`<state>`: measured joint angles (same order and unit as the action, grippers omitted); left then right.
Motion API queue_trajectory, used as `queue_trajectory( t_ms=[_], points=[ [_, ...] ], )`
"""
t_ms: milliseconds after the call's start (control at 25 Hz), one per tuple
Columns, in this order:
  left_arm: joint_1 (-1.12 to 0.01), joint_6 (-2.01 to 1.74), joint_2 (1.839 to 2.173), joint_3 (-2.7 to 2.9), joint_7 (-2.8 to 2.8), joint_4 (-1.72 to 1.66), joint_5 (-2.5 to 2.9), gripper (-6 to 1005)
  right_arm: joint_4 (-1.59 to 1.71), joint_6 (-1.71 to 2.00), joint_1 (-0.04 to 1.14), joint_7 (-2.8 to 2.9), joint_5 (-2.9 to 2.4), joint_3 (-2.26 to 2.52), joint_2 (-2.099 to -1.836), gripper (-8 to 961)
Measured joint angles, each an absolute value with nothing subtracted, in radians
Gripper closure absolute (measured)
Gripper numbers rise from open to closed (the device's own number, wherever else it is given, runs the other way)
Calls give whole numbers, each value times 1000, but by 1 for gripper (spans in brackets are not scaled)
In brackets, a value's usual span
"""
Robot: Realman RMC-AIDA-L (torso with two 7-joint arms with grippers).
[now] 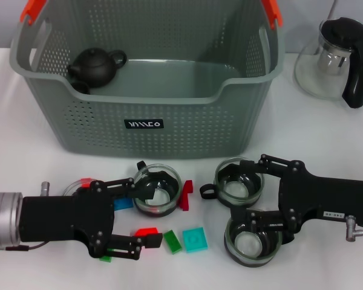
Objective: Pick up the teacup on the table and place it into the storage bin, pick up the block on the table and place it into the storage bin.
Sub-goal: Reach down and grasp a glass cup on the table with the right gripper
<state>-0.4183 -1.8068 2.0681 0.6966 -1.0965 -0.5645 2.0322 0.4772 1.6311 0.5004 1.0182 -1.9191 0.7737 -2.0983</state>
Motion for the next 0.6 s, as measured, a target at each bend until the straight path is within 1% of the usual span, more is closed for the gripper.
queue_trajectory(
  t_ms=[600],
  points=[
    [-419,-1807,2072,695,-1097,-565,2033,126,477,1618,503,1023,-1920,781,-2100,8]
  ],
)
